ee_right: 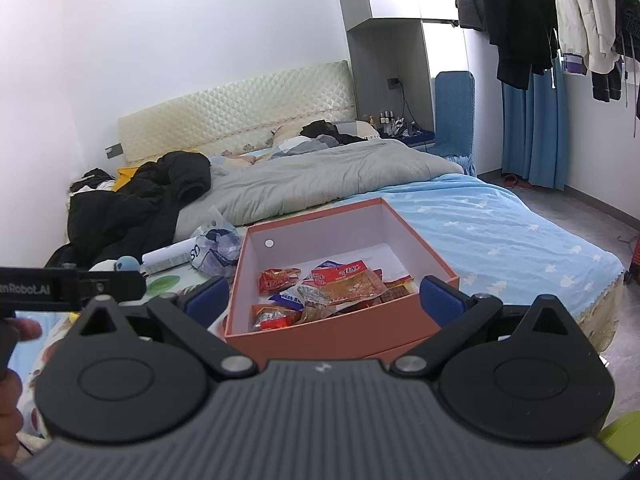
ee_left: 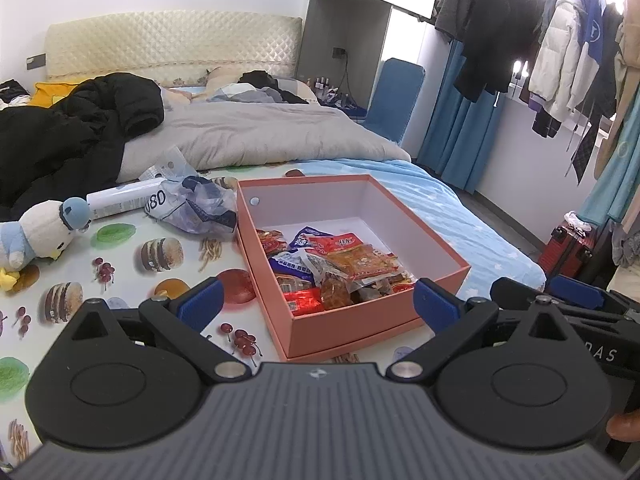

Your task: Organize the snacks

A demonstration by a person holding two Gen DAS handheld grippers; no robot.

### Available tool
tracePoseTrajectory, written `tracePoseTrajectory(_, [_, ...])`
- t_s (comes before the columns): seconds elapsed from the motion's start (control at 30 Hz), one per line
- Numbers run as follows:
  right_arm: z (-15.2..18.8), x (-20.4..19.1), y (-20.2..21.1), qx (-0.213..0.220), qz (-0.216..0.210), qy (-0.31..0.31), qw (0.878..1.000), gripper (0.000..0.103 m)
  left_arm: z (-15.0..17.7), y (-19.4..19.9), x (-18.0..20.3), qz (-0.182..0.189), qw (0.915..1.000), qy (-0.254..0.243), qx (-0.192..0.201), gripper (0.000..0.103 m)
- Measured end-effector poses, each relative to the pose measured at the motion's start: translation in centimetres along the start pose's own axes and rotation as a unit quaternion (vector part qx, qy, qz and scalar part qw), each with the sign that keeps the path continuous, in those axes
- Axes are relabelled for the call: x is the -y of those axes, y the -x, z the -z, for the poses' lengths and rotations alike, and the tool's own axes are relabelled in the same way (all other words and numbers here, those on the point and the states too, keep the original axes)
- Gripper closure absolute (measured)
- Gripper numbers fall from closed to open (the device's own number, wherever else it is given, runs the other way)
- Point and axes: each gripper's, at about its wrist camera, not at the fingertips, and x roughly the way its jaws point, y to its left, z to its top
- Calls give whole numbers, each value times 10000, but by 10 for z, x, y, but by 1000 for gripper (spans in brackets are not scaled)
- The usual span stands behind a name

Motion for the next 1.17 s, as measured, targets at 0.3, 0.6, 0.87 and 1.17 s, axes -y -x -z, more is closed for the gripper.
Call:
tracePoseTrajectory(0.3, [-1,1,0,9,2,-4,10000,0,-1,0,0,-23,10000,1,8,1])
tracePoseTrajectory(0.6, [-1,0,0,12,-5,-7,10000,0,-1,-1,-2,13,10000,40,-20,1])
tracePoseTrajectory(0.87, [-1,0,0,-4,-19,-19,10000,0,-1,-1,-3,14,10000,48,-22,1])
tracePoseTrajectory(1.17, [0,0,-2,-29,-24,-10,10000,0,2,0,-4,61,10000,20,-22,1])
